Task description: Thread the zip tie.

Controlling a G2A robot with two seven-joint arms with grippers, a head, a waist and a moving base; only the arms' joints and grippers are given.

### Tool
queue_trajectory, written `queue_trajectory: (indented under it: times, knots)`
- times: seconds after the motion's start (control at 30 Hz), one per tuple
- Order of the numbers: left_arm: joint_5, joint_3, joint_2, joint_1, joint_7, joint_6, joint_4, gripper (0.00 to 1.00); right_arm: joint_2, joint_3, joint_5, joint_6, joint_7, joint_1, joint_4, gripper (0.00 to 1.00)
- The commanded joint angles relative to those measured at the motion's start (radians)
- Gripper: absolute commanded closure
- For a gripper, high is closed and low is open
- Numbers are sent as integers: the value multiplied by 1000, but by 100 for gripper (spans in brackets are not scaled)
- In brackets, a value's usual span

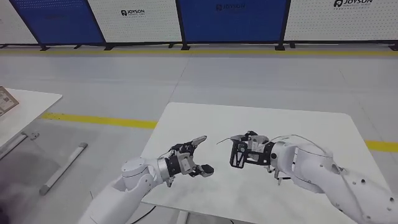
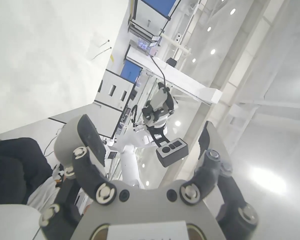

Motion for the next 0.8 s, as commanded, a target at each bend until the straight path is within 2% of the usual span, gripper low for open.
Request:
queue_trajectory:
  times: [0.0, 0.07, 0.37, 0.5, 0.67, 0.77]
  knots:
    - [-69, 39, 13, -36, 7, 0, 10, 0, 6, -54, -35, 0, -12, 27, -5, 100]
    - [-116, 57, 20, -58, 16, 0, 18, 0, 10, -80, -17, 0, -14, 51, 4, 100]
    - [-116, 57, 20, -58, 16, 0, 18, 0, 10, -80, -17, 0, -14, 51, 4, 100]
    - [-107, 87, 14, -75, 71, 0, 32, 0, 10, -80, -17, 0, -14, 51, 4, 100]
    - [-85, 148, 9, -135, 177, 0, 47, 0, 10, -80, -17, 0, -14, 51, 4, 100]
    - [-85, 149, 9, -138, 180, 0, 46, 0, 10, -80, -17, 0, -14, 51, 4, 100]
